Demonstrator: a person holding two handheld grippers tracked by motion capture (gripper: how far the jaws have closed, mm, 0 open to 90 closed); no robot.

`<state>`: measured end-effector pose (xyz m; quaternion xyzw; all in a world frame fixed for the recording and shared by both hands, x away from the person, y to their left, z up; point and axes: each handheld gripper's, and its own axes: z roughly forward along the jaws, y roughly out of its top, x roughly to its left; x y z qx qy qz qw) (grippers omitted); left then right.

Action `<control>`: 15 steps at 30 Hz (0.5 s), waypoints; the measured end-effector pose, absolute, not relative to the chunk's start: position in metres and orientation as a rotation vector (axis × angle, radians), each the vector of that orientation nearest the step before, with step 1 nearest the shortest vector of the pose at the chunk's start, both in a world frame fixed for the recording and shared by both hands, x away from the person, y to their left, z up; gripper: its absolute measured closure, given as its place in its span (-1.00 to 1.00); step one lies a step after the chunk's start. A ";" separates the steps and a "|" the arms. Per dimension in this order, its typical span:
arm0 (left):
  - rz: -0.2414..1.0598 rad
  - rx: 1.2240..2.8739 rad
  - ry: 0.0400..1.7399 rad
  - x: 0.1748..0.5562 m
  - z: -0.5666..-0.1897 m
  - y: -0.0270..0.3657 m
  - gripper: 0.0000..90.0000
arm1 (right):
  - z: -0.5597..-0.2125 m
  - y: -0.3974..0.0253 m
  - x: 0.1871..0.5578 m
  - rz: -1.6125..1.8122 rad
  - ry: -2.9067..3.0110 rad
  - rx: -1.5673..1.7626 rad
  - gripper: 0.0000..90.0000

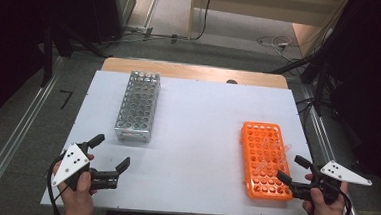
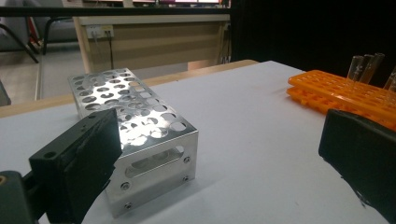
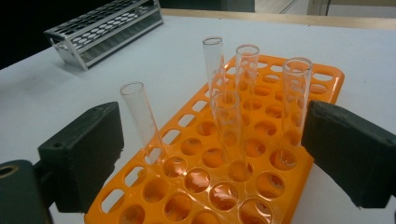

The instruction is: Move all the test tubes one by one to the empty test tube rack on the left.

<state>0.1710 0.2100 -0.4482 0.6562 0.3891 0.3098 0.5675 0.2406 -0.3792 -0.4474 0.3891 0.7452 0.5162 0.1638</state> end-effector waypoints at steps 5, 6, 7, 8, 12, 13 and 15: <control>0.721 1.542 0.917 0.171 -0.449 0.209 -1.00 | -0.448 -0.378 0.241 1.456 2.137 1.135 -0.75; 0.717 1.543 0.914 0.171 -0.448 0.209 -1.00 | -0.449 -0.378 0.241 1.453 2.143 1.137 -0.72; 0.717 1.543 0.914 0.171 -0.448 0.209 -1.00 | -0.450 -0.378 0.241 1.442 2.149 1.141 -0.69; 0.715 1.542 0.915 0.171 -0.449 0.209 -1.00 | -0.450 -0.377 0.242 1.433 2.152 1.145 -0.64; 0.711 1.545 0.911 0.171 -0.449 0.208 -1.00 | -0.454 -0.374 0.243 1.398 2.182 1.153 -0.43; 0.709 1.547 0.911 0.171 -0.449 0.208 -1.00 | -0.455 -0.374 0.244 1.393 2.189 1.154 -0.37; 0.708 1.545 0.912 0.171 -0.449 0.208 -1.00 | -0.457 -0.373 0.244 1.379 2.200 1.159 -0.28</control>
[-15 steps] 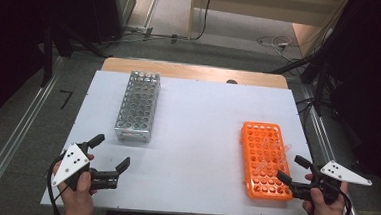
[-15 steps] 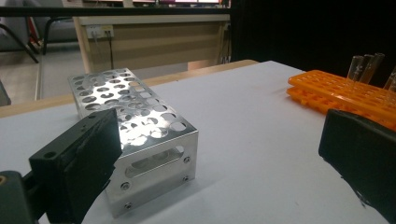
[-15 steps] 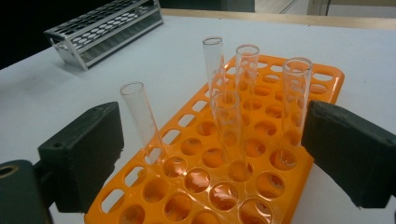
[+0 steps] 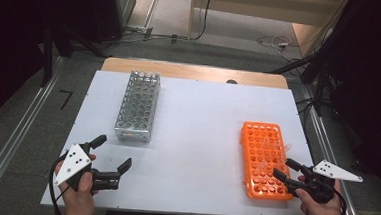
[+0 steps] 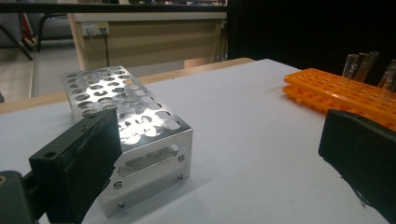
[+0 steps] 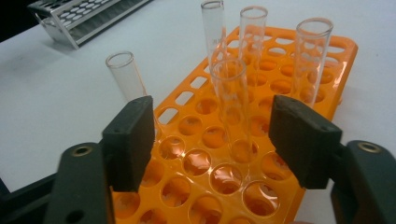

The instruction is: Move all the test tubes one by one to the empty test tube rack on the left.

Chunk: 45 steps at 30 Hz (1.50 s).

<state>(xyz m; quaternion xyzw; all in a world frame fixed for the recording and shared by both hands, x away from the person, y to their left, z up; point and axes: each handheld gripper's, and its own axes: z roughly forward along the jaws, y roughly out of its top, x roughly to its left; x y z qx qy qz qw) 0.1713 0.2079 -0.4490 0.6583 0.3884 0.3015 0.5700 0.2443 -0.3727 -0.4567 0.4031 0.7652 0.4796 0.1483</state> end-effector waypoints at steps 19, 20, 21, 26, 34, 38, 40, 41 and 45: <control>0.686 1.558 0.910 0.173 -0.450 0.203 -1.00 | -0.474 -0.370 0.256 1.248 2.224 1.174 0.49; 0.683 1.557 0.909 0.173 -0.451 0.203 -1.00 | -0.474 -0.370 0.257 1.249 2.220 1.170 0.51; 0.683 1.561 0.909 0.173 -0.451 0.203 -1.00 | -0.475 -0.370 0.257 1.245 2.221 1.165 0.53; 0.680 1.560 0.909 0.173 -0.451 0.202 -1.00 | -0.475 -0.368 0.257 1.227 2.217 1.142 0.55; 0.670 1.569 0.903 0.174 -0.451 0.199 -1.00 | -0.477 -0.368 0.257 1.219 2.202 1.123 0.64; 0.666 1.570 0.900 0.174 -0.451 0.199 -1.00 | -0.476 -0.370 0.258 1.230 2.202 1.147 0.65; 0.664 1.572 0.900 0.174 -0.451 0.199 -1.00 | -0.475 -0.371 0.258 1.243 2.202 1.155 0.65; 0.663 1.572 0.900 0.174 -0.451 0.199 -1.00 | -0.474 -0.371 0.258 1.253 2.203 1.159 0.65; 0.662 1.572 0.898 0.174 -0.451 0.199 -1.00 | -0.468 -0.372 0.257 1.254 2.198 1.155 0.65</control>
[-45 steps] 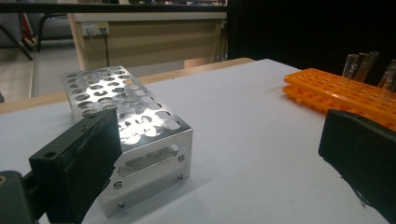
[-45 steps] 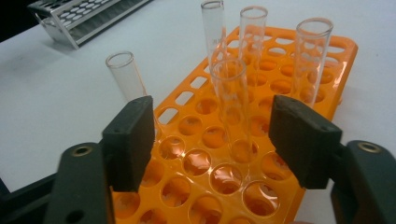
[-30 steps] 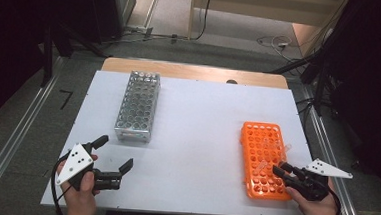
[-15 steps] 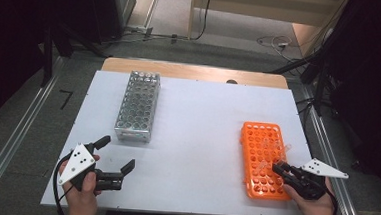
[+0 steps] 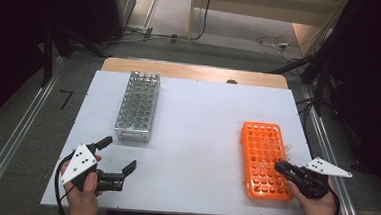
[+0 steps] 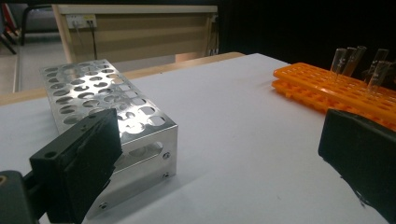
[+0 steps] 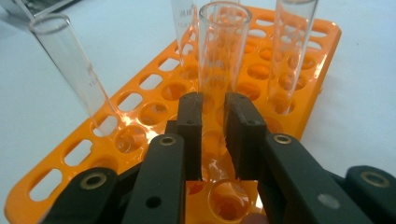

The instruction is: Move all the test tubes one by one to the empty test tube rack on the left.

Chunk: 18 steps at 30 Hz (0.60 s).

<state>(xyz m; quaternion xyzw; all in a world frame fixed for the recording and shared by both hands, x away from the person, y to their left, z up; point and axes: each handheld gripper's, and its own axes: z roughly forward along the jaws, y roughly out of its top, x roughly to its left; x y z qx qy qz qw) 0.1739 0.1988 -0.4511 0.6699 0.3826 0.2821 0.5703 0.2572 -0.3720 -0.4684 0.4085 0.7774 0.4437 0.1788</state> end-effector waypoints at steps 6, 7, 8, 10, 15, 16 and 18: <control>0.663 1.574 0.895 0.174 -0.451 0.198 -1.00 | -0.456 -0.374 0.253 1.272 2.167 1.146 0.66; 0.663 1.572 0.894 0.174 -0.451 0.198 -1.00 | -0.453 -0.375 0.252 1.289 2.163 1.144 0.66; 0.663 1.572 0.894 0.174 -0.451 0.198 -1.00 | -0.450 -0.375 0.251 1.307 2.163 1.143 0.66; 0.661 1.576 0.891 0.173 -0.450 0.197 -1.00 | -0.445 -0.374 0.248 1.318 2.165 1.124 0.66; 0.657 1.577 0.879 0.172 -0.449 0.194 -1.00 | -0.436 -0.368 0.238 1.337 2.192 1.102 0.66; 0.657 1.577 0.879 0.172 -0.449 0.194 -1.00 | -0.434 -0.367 0.236 1.342 2.203 1.090 0.66; 0.667 1.587 0.874 0.171 -0.448 0.192 -1.00 | -0.432 -0.363 0.231 1.351 2.224 1.081 0.65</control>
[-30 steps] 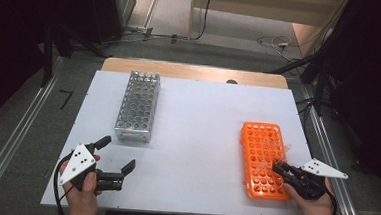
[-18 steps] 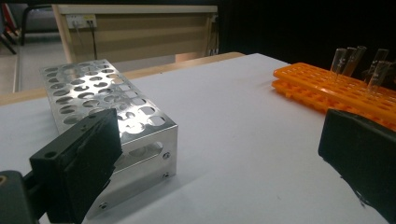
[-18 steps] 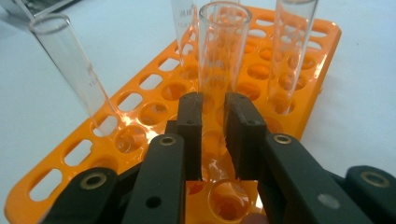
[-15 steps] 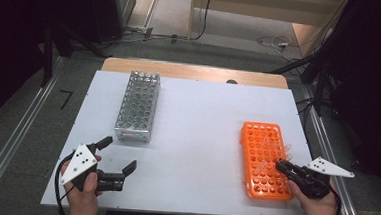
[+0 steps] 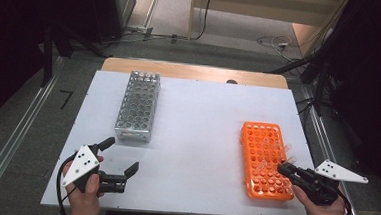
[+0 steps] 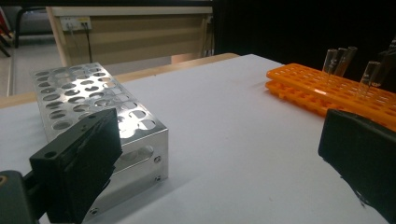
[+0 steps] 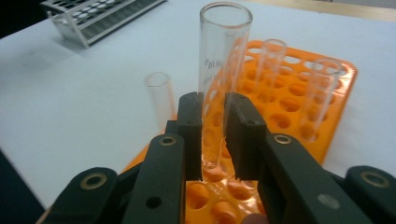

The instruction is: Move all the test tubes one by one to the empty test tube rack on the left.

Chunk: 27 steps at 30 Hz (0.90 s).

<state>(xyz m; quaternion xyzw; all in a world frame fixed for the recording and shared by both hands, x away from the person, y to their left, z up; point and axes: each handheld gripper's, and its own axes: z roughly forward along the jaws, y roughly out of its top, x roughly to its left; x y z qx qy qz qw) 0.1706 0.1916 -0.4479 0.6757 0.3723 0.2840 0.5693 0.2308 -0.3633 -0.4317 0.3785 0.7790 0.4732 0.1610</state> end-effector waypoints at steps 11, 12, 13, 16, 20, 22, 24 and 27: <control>0.620 1.604 0.846 0.171 -0.444 0.177 -1.00 | -0.425 -0.328 0.217 1.416 2.347 0.949 0.65; 0.620 1.604 0.846 0.171 -0.444 0.177 -1.00 | -0.425 -0.328 0.217 1.416 2.347 0.949 0.65; 0.612 1.606 0.847 0.172 -0.443 0.175 -0.99 | -0.425 -0.319 0.216 1.421 2.365 0.921 0.65; 0.607 1.630 0.873 0.174 -0.440 0.164 -0.98 | -0.426 -0.304 0.216 1.431 2.395 0.881 0.65; 0.569 1.628 0.861 0.175 -0.434 0.153 -0.96 | -0.425 -0.285 0.217 1.428 2.434 0.820 0.65; 0.565 1.633 0.861 0.175 -0.432 0.150 -0.93 | -0.423 -0.277 0.219 1.451 2.440 0.801 0.66; 0.535 1.639 0.859 0.177 -0.425 0.142 -0.92 | -0.421 -0.267 0.221 1.452 2.447 0.785 0.65; 0.530 1.639 0.868 0.179 -0.419 0.136 -0.82 | -0.419 -0.256 0.225 1.452 2.459 0.766 0.65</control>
